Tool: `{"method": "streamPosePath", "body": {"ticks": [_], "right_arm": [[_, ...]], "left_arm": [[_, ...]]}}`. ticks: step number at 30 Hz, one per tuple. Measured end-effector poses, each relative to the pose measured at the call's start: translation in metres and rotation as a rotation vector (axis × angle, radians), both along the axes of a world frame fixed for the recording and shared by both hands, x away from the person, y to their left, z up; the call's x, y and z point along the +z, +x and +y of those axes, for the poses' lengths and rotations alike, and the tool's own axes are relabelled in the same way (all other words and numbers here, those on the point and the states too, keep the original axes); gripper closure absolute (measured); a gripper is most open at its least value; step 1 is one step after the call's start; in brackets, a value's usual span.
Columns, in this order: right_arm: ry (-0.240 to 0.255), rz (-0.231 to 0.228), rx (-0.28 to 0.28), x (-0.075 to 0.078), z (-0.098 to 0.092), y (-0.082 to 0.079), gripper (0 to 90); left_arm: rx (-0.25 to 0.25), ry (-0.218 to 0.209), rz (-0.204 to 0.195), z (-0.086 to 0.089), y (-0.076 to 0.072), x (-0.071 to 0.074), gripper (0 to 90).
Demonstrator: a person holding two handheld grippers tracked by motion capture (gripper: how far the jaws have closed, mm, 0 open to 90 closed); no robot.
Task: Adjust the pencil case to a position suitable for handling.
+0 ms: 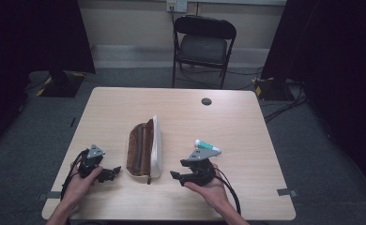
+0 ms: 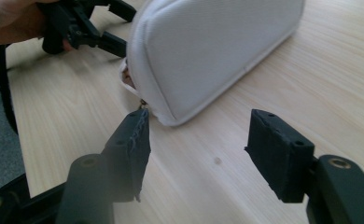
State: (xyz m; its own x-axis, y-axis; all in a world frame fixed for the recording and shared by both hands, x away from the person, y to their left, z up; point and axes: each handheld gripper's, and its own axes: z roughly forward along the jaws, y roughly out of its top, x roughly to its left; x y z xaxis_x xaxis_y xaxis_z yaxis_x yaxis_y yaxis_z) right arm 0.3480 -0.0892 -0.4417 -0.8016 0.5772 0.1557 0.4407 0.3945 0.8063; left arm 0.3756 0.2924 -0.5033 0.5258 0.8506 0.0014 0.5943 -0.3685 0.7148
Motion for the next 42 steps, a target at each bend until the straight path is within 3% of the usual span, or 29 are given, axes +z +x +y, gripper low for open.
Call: {"method": "streamPosePath", "body": {"ticks": [6, 14, 20, 24, 32, 42], "right_arm": [[0.005, 0.003, 0.048, -0.001, 0.023, 0.000, 34.7], [0.000, 0.001, 0.068, -0.001, 0.051, 0.005, 27.2], [-0.009, 0.007, 0.066, -0.004, 0.067, 0.013, 27.0], [-0.008, 0.009, 0.047, -0.006, 0.067, 0.018, 28.1], [-0.001, -0.003, 0.016, -0.008, 0.064, 0.026, 44.2], [-0.009, 0.006, -0.030, -0.007, 0.044, 0.032, 68.3]], "left_arm": [[-0.001, 0.001, 0.001, 0.000, 0.000, 0.000, 0.0], [-0.001, 0.000, 0.000, 0.000, 0.000, 0.000, 0.0], [-0.001, 0.001, 0.000, 0.000, 0.000, 0.000, 0.0], [-0.001, 0.002, 0.001, 0.000, 0.000, 0.000, 0.0], [-0.001, 0.001, 0.001, 0.000, 0.000, 0.000, 0.0], [0.000, 0.000, 0.001, 0.000, 0.000, 0.000, 0.0]]}}
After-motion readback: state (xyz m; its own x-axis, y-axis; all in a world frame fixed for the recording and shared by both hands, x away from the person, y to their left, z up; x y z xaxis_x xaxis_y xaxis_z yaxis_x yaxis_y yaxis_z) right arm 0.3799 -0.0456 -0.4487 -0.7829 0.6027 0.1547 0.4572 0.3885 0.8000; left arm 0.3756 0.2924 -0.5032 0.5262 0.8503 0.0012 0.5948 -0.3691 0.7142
